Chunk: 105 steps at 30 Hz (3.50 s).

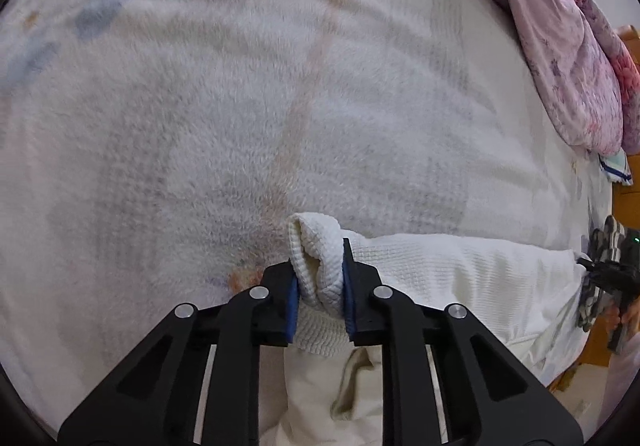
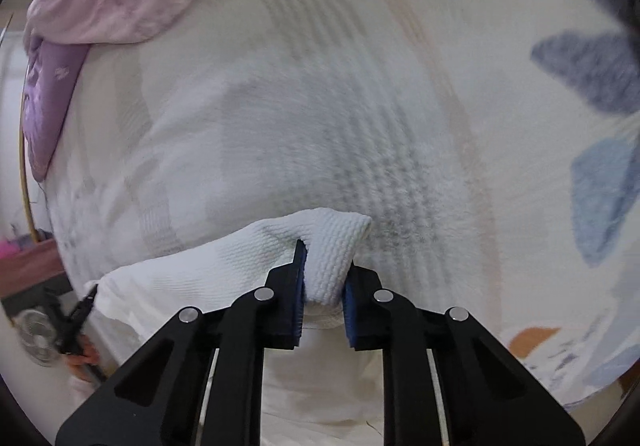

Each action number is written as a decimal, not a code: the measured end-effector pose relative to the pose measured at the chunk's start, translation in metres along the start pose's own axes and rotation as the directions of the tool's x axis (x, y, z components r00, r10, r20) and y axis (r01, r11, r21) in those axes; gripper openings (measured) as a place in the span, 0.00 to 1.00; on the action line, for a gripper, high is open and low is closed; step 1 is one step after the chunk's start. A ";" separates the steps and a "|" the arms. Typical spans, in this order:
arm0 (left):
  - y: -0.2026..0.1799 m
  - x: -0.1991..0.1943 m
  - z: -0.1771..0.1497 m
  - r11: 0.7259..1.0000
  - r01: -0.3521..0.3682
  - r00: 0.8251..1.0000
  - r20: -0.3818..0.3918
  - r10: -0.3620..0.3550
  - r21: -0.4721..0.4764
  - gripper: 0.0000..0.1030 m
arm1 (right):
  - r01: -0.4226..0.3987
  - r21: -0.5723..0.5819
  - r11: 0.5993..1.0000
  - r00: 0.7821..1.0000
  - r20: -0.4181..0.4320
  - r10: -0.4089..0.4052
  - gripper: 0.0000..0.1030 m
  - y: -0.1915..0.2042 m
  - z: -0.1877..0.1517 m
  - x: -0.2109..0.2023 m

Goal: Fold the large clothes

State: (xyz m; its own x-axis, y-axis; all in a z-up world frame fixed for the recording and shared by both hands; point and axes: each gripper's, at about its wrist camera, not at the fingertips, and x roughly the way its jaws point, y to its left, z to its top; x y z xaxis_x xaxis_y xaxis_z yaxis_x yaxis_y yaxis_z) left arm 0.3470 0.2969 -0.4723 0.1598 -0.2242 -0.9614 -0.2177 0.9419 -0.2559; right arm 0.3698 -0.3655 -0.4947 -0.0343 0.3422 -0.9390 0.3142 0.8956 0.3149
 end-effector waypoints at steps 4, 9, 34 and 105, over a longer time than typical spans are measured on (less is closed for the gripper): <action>-0.021 -0.028 -0.002 0.998 -0.058 0.997 0.048 0.056 0.039 0.15 | 0.035 -0.042 0.998 0.995 0.091 -0.031 0.12 0.022 -0.014 -0.030; -0.045 -0.076 -0.001 0.997 -0.037 0.991 0.132 0.028 0.068 0.15 | 0.030 -0.082 0.996 0.987 0.159 -0.016 0.12 0.036 -0.019 -0.073; -0.063 -0.077 -0.181 0.992 -0.070 0.978 0.201 0.049 0.101 0.15 | 0.031 -0.141 0.990 0.971 0.240 0.003 0.11 -0.040 -0.175 -0.066; -0.122 0.043 -0.203 0.975 -0.219 0.926 -0.304 0.221 0.043 0.03 | -0.209 0.783 0.586 0.967 0.076 0.244 0.40 -0.125 -0.226 0.051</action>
State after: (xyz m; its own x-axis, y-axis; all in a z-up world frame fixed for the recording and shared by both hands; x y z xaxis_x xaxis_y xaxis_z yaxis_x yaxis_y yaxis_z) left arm 0.1845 0.1217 -0.5034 -0.1933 -0.0753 -0.9782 -0.2061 0.9779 -0.0346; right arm 0.1143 -0.3955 -0.5505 0.1152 0.5275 -0.8417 0.9341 0.2307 0.2725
